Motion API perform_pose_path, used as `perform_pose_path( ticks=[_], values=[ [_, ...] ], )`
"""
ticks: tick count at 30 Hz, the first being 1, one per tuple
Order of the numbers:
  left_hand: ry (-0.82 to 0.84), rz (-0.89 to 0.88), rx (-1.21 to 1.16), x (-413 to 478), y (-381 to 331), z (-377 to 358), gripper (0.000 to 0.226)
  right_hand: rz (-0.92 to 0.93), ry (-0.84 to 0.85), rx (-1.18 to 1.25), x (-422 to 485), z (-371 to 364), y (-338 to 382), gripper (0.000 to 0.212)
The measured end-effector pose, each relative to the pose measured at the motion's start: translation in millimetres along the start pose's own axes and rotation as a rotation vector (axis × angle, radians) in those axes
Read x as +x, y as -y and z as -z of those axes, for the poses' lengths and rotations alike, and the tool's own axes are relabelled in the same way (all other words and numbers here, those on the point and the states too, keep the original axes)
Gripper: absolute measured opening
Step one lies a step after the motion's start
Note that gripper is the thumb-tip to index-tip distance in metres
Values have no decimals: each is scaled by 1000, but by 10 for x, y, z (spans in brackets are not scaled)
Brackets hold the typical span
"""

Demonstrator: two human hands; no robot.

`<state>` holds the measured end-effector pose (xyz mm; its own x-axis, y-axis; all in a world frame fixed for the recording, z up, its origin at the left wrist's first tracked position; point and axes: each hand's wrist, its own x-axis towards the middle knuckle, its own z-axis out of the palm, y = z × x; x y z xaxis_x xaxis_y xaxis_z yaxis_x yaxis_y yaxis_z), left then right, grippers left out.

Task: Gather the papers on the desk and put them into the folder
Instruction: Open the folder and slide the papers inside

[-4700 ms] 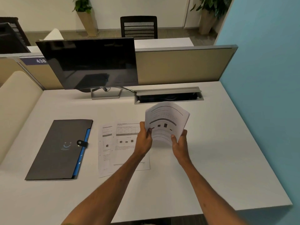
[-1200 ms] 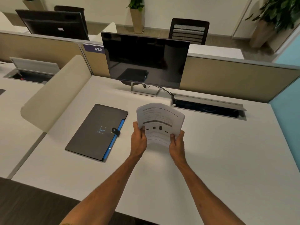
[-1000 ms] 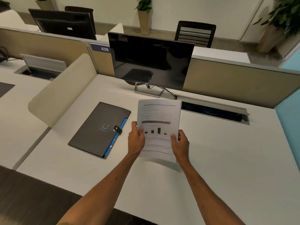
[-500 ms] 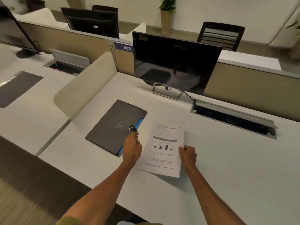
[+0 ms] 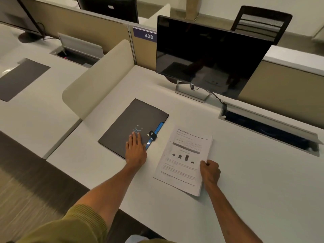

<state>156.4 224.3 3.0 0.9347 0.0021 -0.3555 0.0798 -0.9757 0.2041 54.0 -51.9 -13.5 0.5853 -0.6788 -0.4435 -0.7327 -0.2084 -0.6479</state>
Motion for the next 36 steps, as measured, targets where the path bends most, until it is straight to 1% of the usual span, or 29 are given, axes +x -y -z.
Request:
perform_pose_path(
  ticks=[5, 12, 17, 20, 23, 25, 29, 32, 36],
  values=[
    [38, -29, 126, 52, 9, -36, 67, -46, 24, -22, 11, -51, -23, 21],
    [115, -63, 229, 115, -77, 1, 70, -48, 58, -17, -14, -68, 57, 23],
    [93, -49, 205, 49, -146, -43, 76, -58, 64, 5, -63, -50, 43, 24],
    [66, -39, 195, 0, -140, -43, 79, -68, 40, 21, -108, -22, -33, 29],
    [22, -42, 216, -37, -77, -25, 70, -80, 29, 40, -139, 34, -99, 39],
    [-19, -58, 224, -58, -37, 15, 65, -82, 47, 58, -149, 84, -128, 40],
    [-127, -104, 192, -80, 21, 194, 64, -93, 134, 137, -160, 156, -117, 20],
    [-201, -119, 105, -102, 73, 397, 65, -169, 234, 231, -174, 174, -67, 13],
    [-271, -130, 32, -78, 140, 687, 65, -199, 290, 264, -175, 147, -35, 9]
  ],
)
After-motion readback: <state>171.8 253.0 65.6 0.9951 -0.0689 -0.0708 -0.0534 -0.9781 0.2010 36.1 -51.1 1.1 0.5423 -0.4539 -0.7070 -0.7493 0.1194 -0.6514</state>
